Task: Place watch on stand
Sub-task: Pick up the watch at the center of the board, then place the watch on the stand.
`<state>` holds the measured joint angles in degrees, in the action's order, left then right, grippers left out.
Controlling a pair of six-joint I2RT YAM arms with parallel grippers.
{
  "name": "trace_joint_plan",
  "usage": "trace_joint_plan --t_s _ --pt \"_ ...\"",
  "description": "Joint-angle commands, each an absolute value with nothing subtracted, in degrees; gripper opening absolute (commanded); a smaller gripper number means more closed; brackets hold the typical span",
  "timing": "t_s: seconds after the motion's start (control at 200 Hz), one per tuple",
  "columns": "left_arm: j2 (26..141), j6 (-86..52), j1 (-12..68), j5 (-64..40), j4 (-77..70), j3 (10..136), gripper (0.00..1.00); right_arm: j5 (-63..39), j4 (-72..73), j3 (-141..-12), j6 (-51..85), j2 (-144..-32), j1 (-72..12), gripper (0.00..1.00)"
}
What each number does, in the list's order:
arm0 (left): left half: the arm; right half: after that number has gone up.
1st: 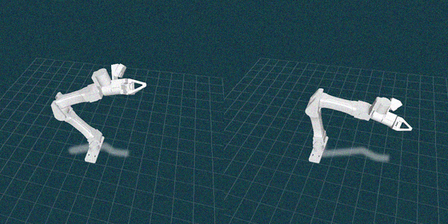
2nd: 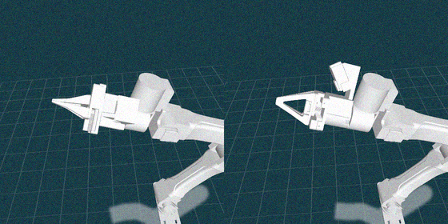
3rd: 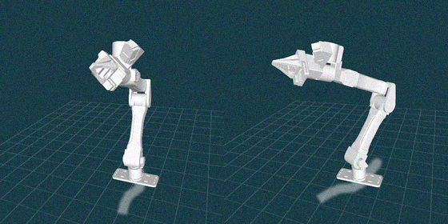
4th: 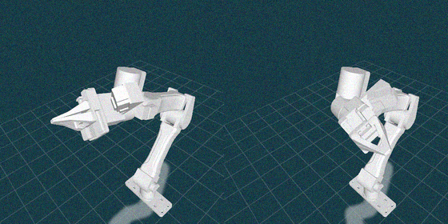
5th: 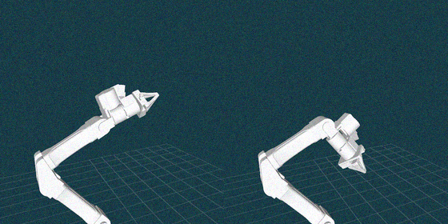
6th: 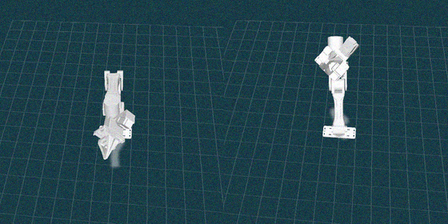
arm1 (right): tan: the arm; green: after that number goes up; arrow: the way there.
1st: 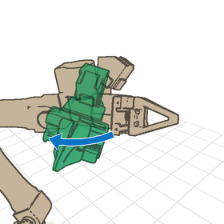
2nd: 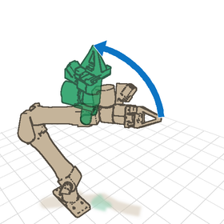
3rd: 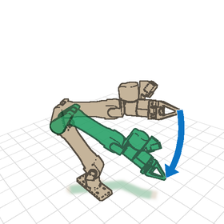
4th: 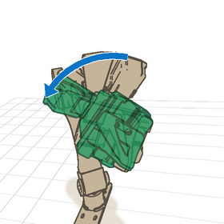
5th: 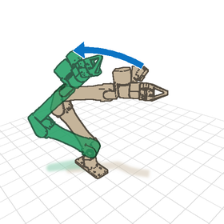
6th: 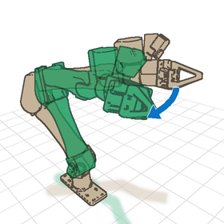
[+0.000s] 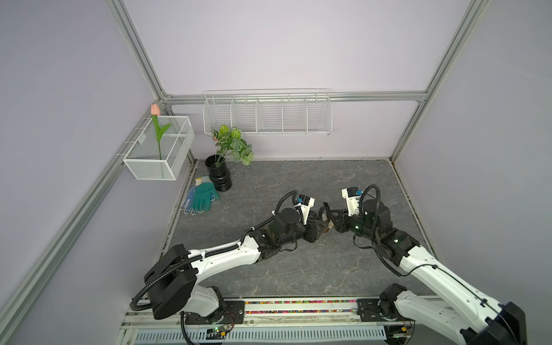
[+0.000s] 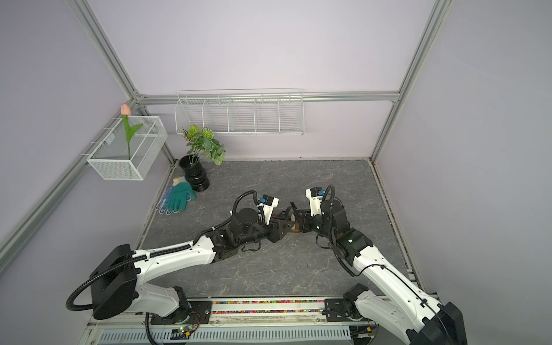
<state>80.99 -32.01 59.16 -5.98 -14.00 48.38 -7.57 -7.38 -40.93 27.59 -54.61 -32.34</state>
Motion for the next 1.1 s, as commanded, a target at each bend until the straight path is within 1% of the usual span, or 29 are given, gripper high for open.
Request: trace_joint_plan --t_s 0.0,0.095,0.23,0.32,0.43,0.565,0.635,0.725,0.825,0.965,1.095 --pt "79.24 -30.1 58.89 -2.29 -9.27 49.76 0.36 -7.39 -5.98 -41.22 27.3 -54.84 -32.54 0.2" --pt "77.31 -29.45 58.89 0.19 -6.84 49.83 0.36 -7.39 -7.88 -41.95 26.18 -54.84 -32.44 0.27" --pt "74.24 -27.32 58.37 3.74 -0.42 50.97 0.36 -7.16 -11.78 -42.92 23.86 -53.86 -31.5 0.44" --pt "70.9 -24.52 56.41 3.28 5.33 51.87 0.36 -6.13 -15.25 -43.61 21.89 -52.43 -30.72 0.55" --pt "67.78 -23.03 52.48 3.99 14.03 53.93 0.36 -5.64 -21.53 -44.69 19.78 -50.88 -28.65 0.65" --pt "69.12 -21.75 47.91 5.06 27.03 59.77 0.36 -4.78 -26.31 -42.78 19.38 -49.54 -23.51 0.76" --pt "71.39 -20.38 46.06 5.98 34.01 63.63 0.35 -9.21 -26.41 -40.95 20.16 -49.21 -19.01 0.81" --pt "74.49 -18.37 44.67 8.03 40.98 68.64 0.35 -17.49 -25.77 -38.96 21.14 -50.04 -12.34 0.83" --pt "77.97 -17.37 43.02 9.3 45.55 72.9 0.35 -22.37 -24.63 -37.28 22.03 -51.73 -6.45 0.84" --pt "83.77 -16.72 41.42 11.21 50.11 77.46 0.35 -24.86 -23.46 -35.76 23.2 -53.35 -2.16 0.86" --pt "89.82 -16.96 41.31 11.95 54.27 81.76 0.35 -24.26 -21.41 -34.27 23.44 -53.26 -1.8 0.94"
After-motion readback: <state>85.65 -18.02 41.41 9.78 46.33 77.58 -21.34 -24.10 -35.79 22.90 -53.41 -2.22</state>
